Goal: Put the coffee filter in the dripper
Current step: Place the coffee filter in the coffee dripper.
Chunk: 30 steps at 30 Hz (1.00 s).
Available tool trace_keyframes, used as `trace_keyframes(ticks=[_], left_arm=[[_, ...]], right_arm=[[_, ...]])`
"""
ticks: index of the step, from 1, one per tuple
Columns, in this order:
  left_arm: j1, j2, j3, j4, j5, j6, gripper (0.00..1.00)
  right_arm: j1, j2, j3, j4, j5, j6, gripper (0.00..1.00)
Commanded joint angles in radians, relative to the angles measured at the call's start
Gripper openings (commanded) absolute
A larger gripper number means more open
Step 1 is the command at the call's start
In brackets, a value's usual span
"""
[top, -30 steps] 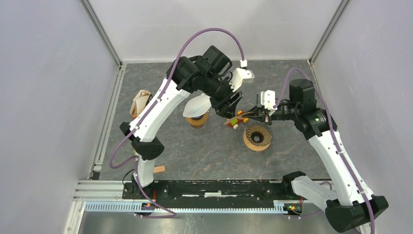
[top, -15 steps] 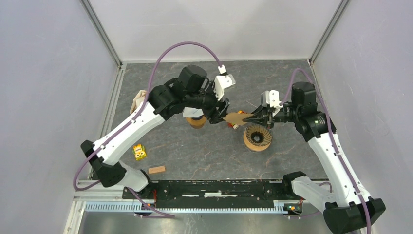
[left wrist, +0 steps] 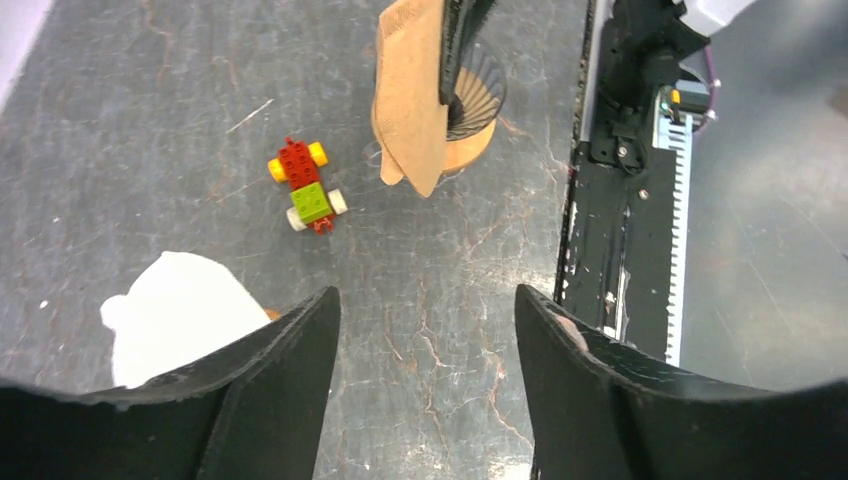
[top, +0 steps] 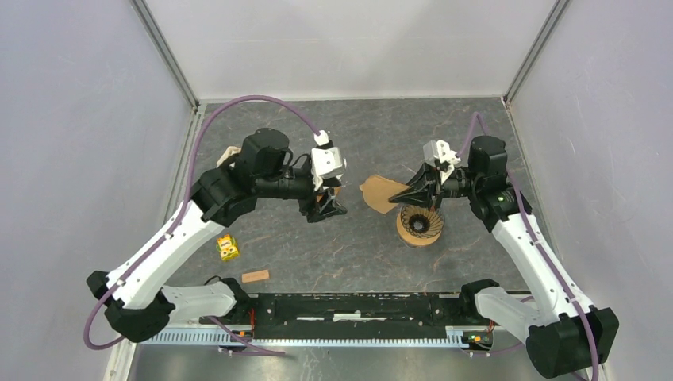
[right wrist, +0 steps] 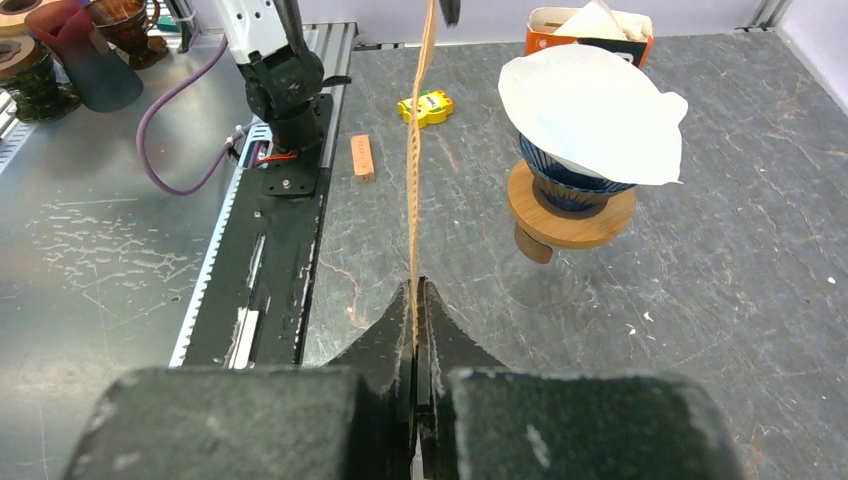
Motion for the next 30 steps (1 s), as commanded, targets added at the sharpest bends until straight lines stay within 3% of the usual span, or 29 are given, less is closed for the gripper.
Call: trace_keyframes(ticks=[1,11,30], left_arm=[[0.006,0.036,-0.019,0.094,0.113,0.084,0.68],[0.006,0.087,0.002,0.092,0.148,0.223,0.55],[0.007,0.142,0.053,0.126,0.195,0.178,0.25]], right_arm=[[-0.003,-0.01,-0.033,0.161,-0.056,0.124,0.0],[-0.002,-0.007,-0.088,0.226,-0.075,0.148,0.0],[-0.002,-0.019,-0.127,0.298,-0.092,0.186,0.0]])
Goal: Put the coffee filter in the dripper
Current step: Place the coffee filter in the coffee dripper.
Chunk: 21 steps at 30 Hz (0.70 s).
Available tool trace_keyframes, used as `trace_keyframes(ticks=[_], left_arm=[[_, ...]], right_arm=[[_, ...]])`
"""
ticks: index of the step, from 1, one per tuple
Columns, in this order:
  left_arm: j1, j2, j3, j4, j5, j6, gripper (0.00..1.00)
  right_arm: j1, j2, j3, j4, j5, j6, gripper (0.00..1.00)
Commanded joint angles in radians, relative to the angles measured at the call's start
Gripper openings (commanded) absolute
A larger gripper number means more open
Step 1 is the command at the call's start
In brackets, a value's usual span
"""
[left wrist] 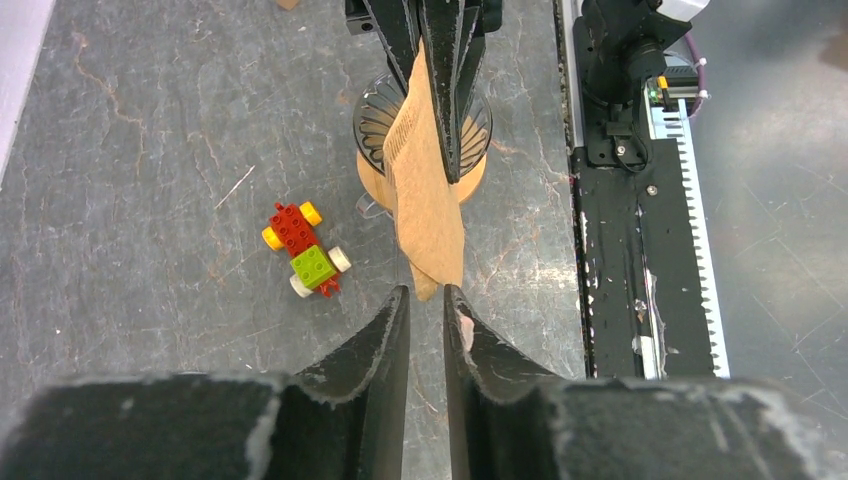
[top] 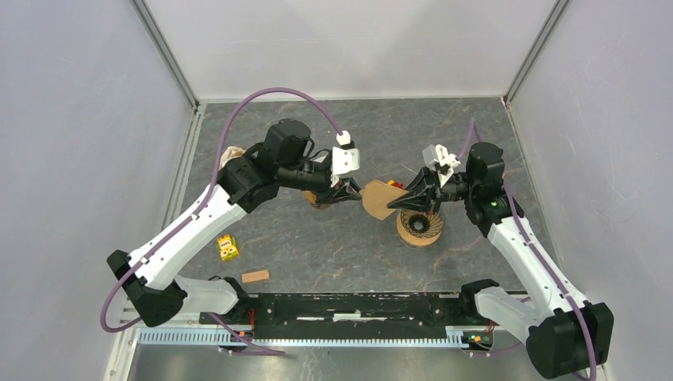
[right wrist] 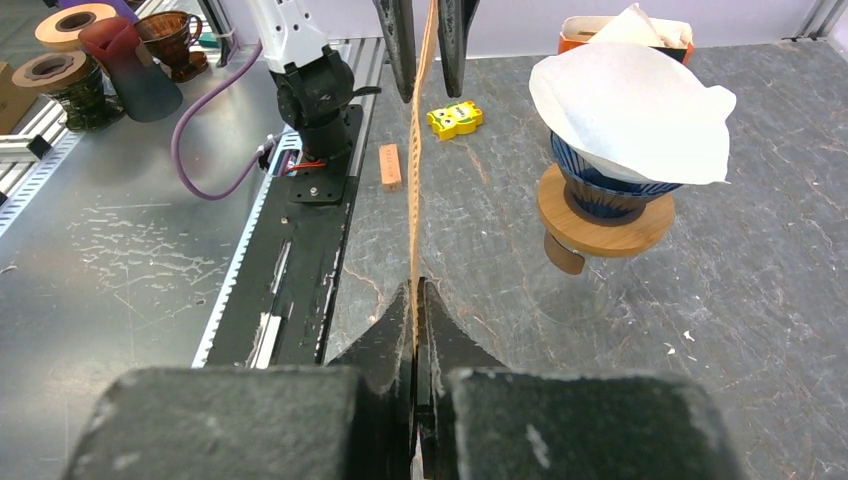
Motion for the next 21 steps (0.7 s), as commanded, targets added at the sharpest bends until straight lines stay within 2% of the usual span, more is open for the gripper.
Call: trace_keyframes(ticks=[1,6,21], left_arm=[[0.005,0.003,0.037,0.034,0.038,0.021,0.22],[0.006,0.013,0.053,0.03,0.055,0.02,0.17],[0.026,-0.004,0.043,0.021,0.082,0.039,0.14]], right_arm=[[-0.001,-0.018,-0.005,0.038,-0.018,0.01,0.0],[-0.001,-0.017,-0.01,0.04,-0.018,0.01,0.0],[-0.003,-0.02,-0.015,0.047,-0.027,0.011,0.0]])
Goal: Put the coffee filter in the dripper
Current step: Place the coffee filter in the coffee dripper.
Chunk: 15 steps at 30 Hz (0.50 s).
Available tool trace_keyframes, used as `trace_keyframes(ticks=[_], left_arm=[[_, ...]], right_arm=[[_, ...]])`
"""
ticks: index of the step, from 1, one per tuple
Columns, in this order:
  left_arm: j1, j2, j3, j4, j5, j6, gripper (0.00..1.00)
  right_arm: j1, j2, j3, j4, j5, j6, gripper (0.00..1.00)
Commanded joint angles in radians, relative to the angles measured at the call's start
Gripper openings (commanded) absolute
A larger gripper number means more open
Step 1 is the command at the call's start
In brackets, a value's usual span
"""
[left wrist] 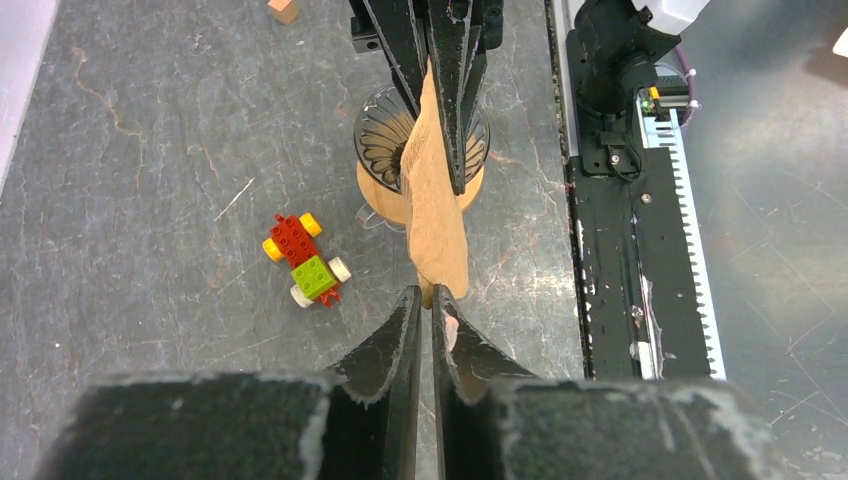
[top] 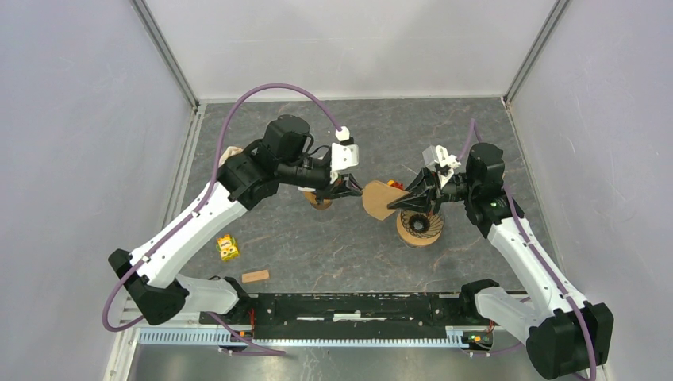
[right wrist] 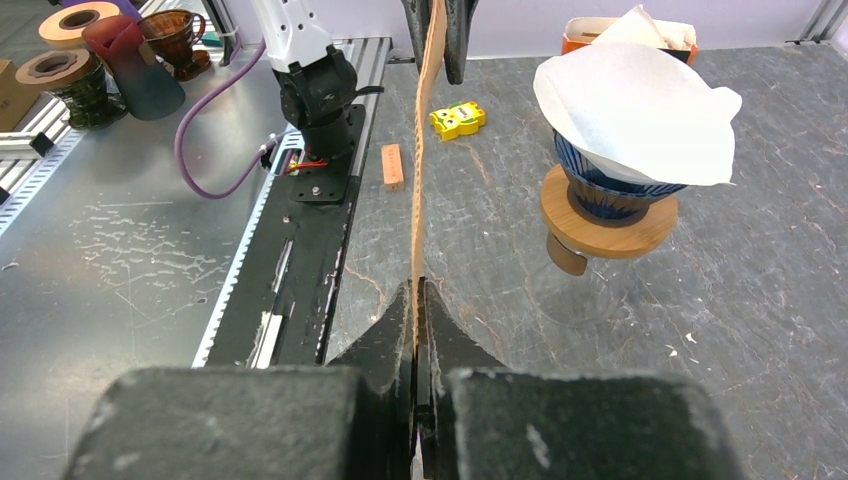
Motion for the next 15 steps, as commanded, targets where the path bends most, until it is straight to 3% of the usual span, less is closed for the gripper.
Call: trace_keyframes(ticks=[1,15], left_arm=[[0.015,-0.02,0.018,0.021,0.055,0.037,0.15],[0.02,-0.003,-0.008,0.083,0.08,-0.026,0.16]], right_arm=[[-0.002,-0.016,-0.008,0.036,-0.02,0.009,0.0],[-0.002,-0.022,-0.01,0.045,-0.024,0.014,0.0]])
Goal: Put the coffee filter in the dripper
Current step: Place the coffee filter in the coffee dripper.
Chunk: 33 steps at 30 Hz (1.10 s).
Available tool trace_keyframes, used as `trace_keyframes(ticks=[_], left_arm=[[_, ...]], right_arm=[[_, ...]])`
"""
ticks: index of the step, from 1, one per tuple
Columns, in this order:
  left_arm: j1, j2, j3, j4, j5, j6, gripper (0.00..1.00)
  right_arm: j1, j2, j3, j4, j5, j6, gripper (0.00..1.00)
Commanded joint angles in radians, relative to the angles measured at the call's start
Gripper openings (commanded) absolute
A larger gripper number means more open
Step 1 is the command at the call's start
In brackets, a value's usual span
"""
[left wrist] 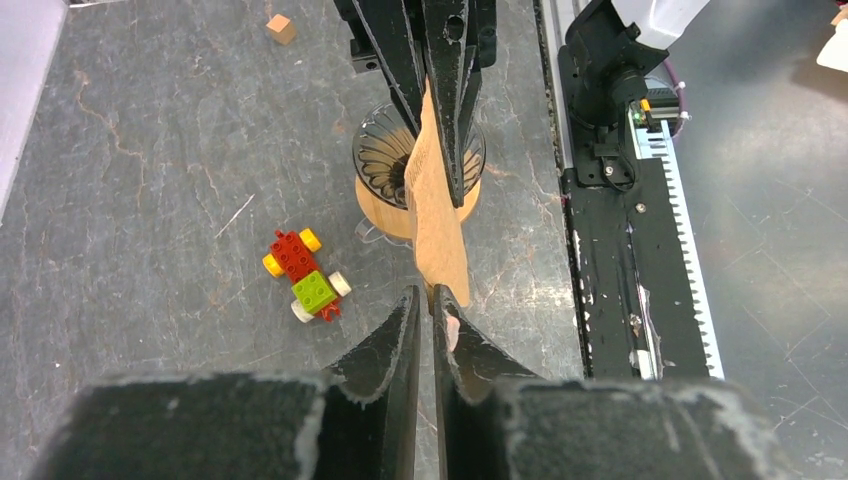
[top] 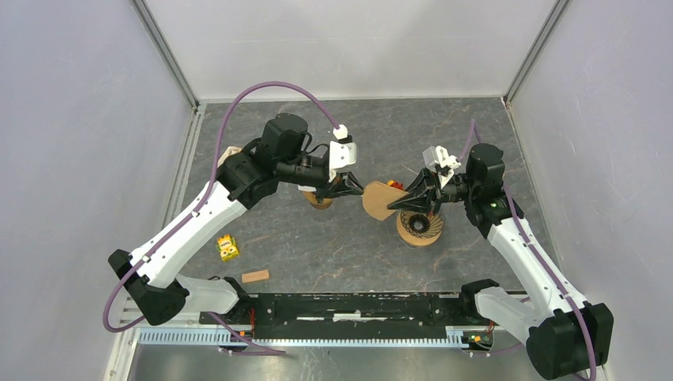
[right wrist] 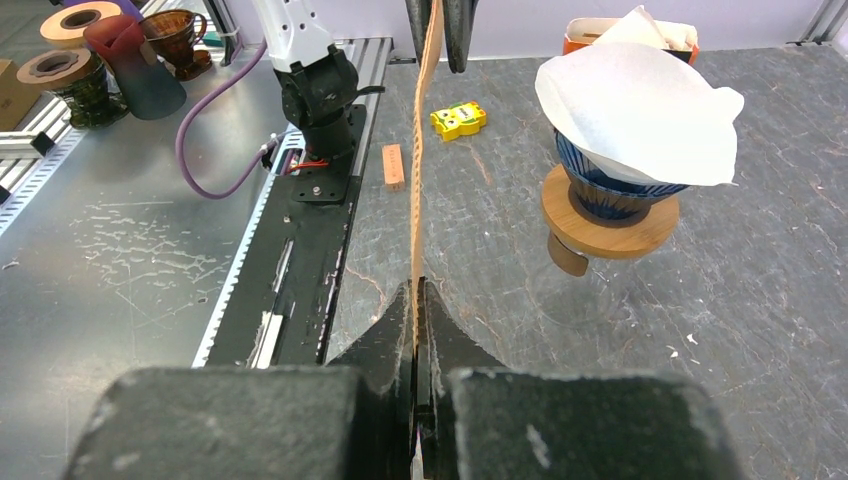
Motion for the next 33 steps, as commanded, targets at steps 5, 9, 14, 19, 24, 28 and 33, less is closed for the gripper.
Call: trace_keyframes(ticks=[5,9,14,19,24,28,33], left_arm=[[0.006,0.004,-0.01,0.067,0.038,-0.029,0.16],[0.013,-0.006,-0.026,0.069,0.058,-0.022,0.15],[0.027,-0.021,-0.046,0.063,0.092,-0.004,0.15],[0.034,-0.026,-0.064,0.083,0.11,-0.018,0.15],[0.039,-0.017,-0.061,0.111,0.152,-0.064,0.16],[0.042,-0.008,-0.06,0.126,0.166,-0.09,0.17],[0.049,-0.002,-0.059,0.141,0.197,-0.117,0.17]], right_arm=[[-0.002,-0.024,-0.006,0.035,-0.029,0.01,0.0],[-0.002,-0.025,-0.01,0.039,-0.035,0.01,0.0],[-0.003,-0.023,-0.011,0.041,-0.039,0.01,0.0],[-0.002,-0.026,-0.011,0.041,-0.038,0.011,0.0],[-0.003,-0.025,-0.012,0.043,-0.027,0.011,0.0],[-0.002,-0.026,-0.014,0.04,-0.018,0.007,0.0],[-0.003,-0.028,-0.011,0.026,-0.005,-0.006,0.0]])
